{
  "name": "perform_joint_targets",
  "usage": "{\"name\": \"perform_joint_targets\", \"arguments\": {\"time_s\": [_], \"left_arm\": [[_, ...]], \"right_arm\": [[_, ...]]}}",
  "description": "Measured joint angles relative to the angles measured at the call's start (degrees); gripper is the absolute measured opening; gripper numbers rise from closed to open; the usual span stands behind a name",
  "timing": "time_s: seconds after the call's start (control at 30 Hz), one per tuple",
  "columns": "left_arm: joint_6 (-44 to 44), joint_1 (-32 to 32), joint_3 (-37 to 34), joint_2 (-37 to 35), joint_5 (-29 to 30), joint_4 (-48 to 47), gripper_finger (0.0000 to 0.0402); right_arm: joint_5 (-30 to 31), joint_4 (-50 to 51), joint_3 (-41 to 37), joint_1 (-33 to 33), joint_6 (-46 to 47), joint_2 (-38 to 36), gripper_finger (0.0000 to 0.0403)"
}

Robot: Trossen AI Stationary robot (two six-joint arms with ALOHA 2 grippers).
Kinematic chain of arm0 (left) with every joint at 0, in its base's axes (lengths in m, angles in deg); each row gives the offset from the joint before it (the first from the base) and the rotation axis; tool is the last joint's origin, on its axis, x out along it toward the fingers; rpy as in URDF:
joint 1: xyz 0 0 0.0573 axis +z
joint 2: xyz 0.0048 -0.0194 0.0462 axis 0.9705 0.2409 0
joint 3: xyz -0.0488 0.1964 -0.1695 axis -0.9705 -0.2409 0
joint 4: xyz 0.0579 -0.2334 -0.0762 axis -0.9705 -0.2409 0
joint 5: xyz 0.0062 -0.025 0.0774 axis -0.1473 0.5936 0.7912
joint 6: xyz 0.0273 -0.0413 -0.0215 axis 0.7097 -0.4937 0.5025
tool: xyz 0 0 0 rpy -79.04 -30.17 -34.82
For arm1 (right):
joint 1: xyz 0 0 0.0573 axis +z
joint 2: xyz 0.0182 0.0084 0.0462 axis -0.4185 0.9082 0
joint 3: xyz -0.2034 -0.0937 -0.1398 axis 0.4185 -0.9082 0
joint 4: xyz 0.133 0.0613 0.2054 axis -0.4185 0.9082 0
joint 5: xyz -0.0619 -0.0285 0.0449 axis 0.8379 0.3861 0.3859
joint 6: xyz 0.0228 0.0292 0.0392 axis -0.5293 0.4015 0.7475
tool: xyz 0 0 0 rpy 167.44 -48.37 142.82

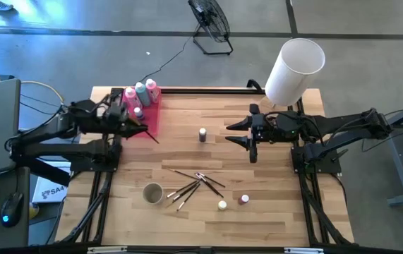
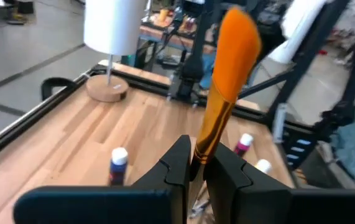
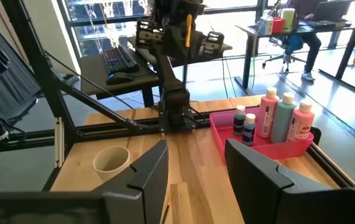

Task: Pick & Place Paint Supplies
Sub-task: Put the gold paintbrush into the light brown cup

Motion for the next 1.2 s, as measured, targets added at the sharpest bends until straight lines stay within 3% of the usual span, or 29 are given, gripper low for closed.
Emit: {"name": "perform_joint_targets", "arguments": {"time_s": [0.2,0.4,0.63,0.77,1.2], "left_arm": [[0.3,0.0,0.0,-2.5,-8.1,-1.6,0.003],[0.0,-0.1,-0.3,-2.4,-10.7,-5.6,0.003],[-1.0,-6.6,-8.6,-3.3,-12.0,3.5,0.003],[-0.7,-13.5,-11.7,-3.6,-7.9,6.3,0.003],[-0.6,-38.4,-14.1,-1.5,14.9,8.0,0.003]], "right_arm": [[0.0,0.0,0.0,0.0,1.3,0.0,0.0152],[0.0,0.0,0.0,0.0,3.9,0.0,0.0152],[0.4,-0.1,0.0,0.0,4.6,0.0,0.0152],[0.4,-0.1,0.0,0.0,4.8,0.0,0.0152],[2.2,-0.1,0.0,0.0,7.4,0.0,0.0152]]}}
